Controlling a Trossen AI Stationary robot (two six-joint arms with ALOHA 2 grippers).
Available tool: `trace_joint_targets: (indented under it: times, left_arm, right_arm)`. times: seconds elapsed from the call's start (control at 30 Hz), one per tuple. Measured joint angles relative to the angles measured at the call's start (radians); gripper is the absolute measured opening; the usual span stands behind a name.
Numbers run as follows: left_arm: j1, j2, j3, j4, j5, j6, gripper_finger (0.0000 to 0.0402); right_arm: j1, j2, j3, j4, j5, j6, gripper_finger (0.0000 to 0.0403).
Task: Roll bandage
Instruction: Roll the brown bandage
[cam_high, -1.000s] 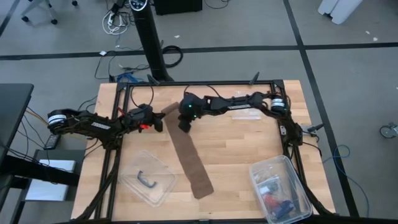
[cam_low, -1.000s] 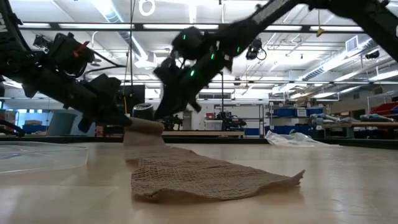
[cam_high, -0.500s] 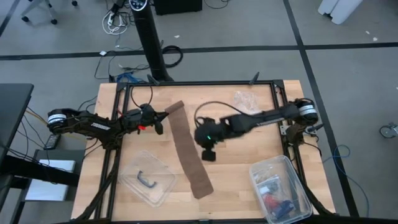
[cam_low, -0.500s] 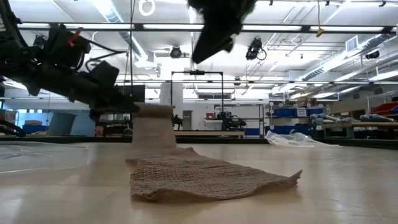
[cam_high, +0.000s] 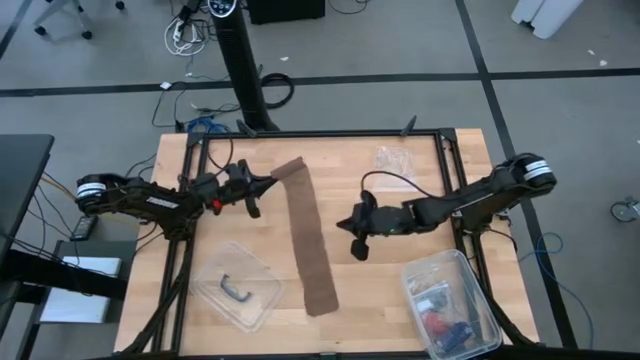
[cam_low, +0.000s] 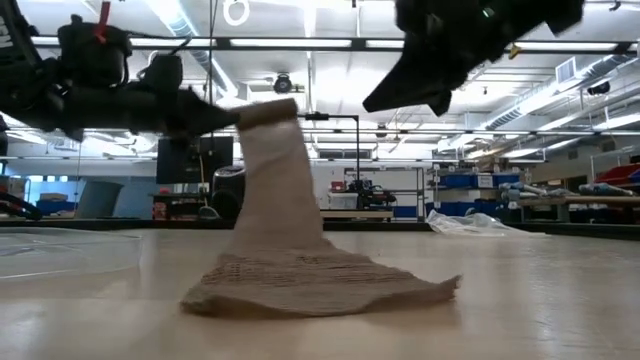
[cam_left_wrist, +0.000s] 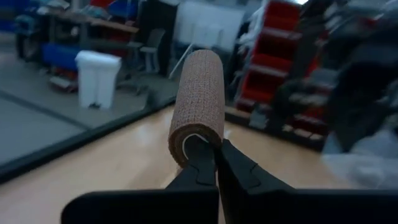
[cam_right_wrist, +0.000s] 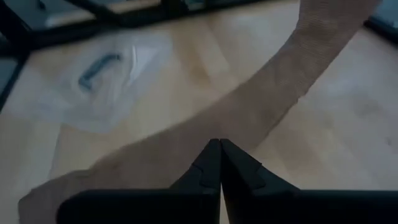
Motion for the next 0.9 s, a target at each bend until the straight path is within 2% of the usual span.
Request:
trace_joint_targets:
  times: [0.07,0.2,0.33,0.67,0.8,0.9]
  left_arm:
    - [0.0,0.0,0.045,-0.001,0.035,0.0,0.0]
    - [0.0,0.0,0.155,-0.049,0.114,0.02,0.0]
    - [0.0,0.0,0.304,-0.233,0.169,0.1,0.0]
    - [-0.001,0.0,0.68,-0.938,0.17,0.517,0.0]
    - [-0.023,0.0,0.767,-1.045,0.145,0.662,0.0]
    - [-0.055,0.0,0.801,-1.062,0.087,0.751,0.0]
  right_arm:
    - [-0.013,-0.033,-0.052,0.076,0.0,-0.026,0.0003]
    - [-0.031,-0.094,-0.089,0.114,0.0,-0.046,0.0005]
    - [-0.037,-0.158,-0.089,0.119,-0.022,-0.088,0.0003]
    - [-0.065,-0.379,-0.089,0.082,-0.009,-0.234,0.0036]
    - [-0.135,-0.419,-0.088,0.103,0.013,-0.272,0.006]
    - [-0.2,-0.424,-0.076,0.09,-0.062,-0.274,0.0072]
